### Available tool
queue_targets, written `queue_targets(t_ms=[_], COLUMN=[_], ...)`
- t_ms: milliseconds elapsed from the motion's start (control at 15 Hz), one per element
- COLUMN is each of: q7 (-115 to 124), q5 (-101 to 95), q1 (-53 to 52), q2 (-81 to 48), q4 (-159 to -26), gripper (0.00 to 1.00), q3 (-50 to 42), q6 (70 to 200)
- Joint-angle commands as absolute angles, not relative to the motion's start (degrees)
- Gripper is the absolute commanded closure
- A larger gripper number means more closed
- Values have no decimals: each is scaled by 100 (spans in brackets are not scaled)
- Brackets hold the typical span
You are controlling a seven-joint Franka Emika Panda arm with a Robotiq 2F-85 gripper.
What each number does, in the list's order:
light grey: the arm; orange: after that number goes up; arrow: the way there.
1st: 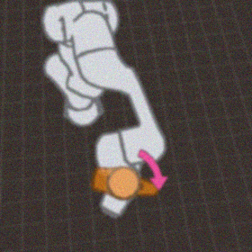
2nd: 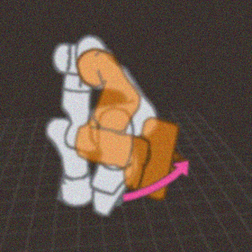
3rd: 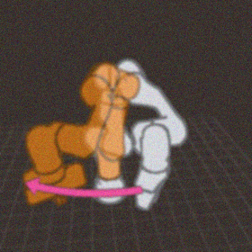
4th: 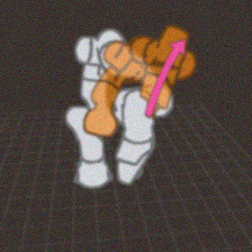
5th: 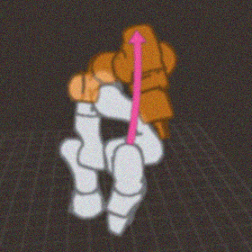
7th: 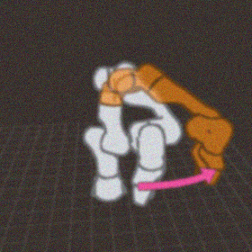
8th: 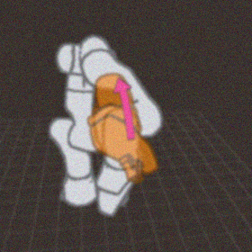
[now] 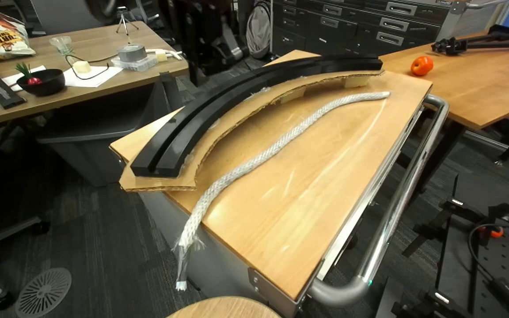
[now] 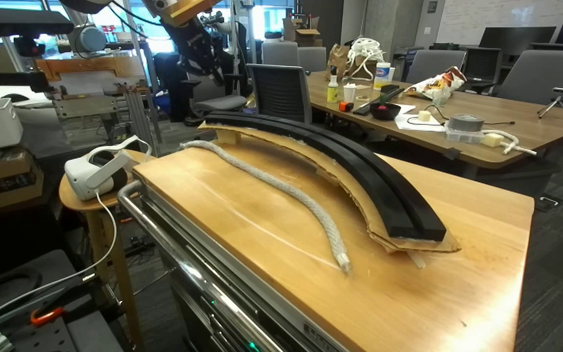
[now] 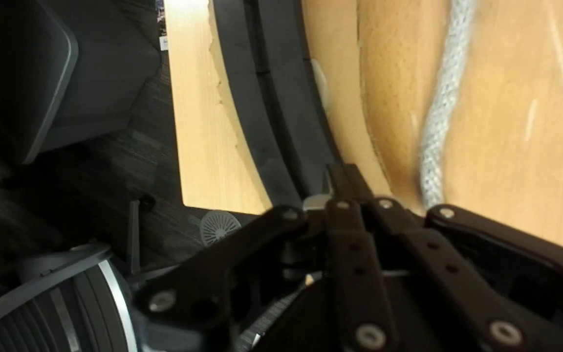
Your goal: Put the rope along the center of the black object
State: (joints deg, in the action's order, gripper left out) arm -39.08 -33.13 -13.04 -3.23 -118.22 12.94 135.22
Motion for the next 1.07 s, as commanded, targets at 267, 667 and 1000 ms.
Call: queue_targets(t_ms=[267,667,1000], q7=[-3566,-3570,-3290], q5=[-3555,-3548,-3375], q1=[-1537,-1568,-1414], q2=[-1454,-1480,-604], q4=[-10413,-10402,-11972], gripper=[77,46,9], q3=[1322,1338,1335], q6=[12779,12736,13168])
